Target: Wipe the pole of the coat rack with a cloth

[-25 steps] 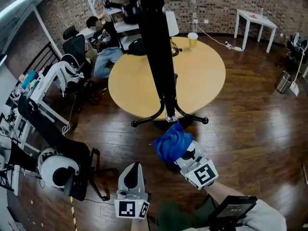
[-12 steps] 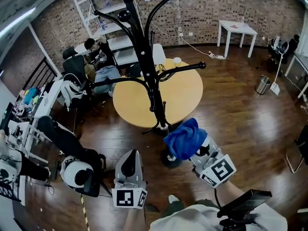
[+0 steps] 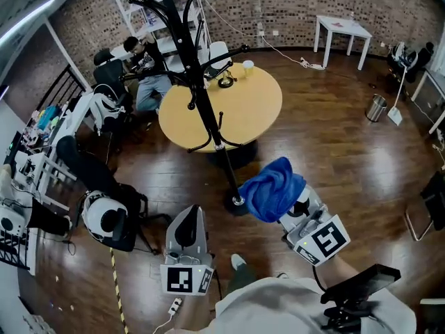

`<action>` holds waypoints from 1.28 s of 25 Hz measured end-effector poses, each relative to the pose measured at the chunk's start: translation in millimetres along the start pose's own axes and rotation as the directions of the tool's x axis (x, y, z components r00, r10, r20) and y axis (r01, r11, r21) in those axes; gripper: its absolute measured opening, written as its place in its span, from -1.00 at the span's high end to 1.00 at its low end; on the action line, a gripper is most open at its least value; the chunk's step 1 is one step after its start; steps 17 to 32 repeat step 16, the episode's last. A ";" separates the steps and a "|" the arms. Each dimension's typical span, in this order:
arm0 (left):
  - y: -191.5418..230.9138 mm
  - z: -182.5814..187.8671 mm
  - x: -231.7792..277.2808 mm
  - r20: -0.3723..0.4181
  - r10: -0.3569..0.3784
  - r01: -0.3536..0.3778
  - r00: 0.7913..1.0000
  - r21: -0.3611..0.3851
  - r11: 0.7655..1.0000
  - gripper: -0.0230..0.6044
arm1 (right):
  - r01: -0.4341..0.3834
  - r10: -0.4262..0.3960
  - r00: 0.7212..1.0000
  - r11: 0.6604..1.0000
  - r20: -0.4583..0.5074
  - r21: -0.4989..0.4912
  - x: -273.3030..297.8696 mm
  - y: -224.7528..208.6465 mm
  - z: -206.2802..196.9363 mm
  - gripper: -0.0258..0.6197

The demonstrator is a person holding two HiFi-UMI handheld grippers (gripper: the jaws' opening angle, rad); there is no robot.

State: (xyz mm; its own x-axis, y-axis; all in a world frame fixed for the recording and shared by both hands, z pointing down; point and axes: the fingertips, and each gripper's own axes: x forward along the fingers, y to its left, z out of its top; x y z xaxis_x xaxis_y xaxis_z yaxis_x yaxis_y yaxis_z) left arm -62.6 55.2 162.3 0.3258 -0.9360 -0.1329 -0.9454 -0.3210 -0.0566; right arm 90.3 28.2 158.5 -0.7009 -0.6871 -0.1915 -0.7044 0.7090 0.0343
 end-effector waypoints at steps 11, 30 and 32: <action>-46.4 10.1 -37.0 -0.031 0.029 -0.029 0.999 0.000 1.000 0.92 | -0.032 0.032 0.999 0.999 0.002 0.024 -56.9 12.1 24.4 0.62; -54.4 12.2 -50.9 -0.031 0.038 -0.039 0.999 -0.008 0.999 0.92 | -0.041 0.042 0.999 0.998 -0.016 0.054 -67.3 20.0 20.2 0.62; -54.4 12.2 -50.9 -0.031 0.038 -0.039 0.999 -0.008 0.999 0.92 | -0.041 0.042 0.999 0.998 -0.016 0.054 -67.3 20.0 20.2 0.62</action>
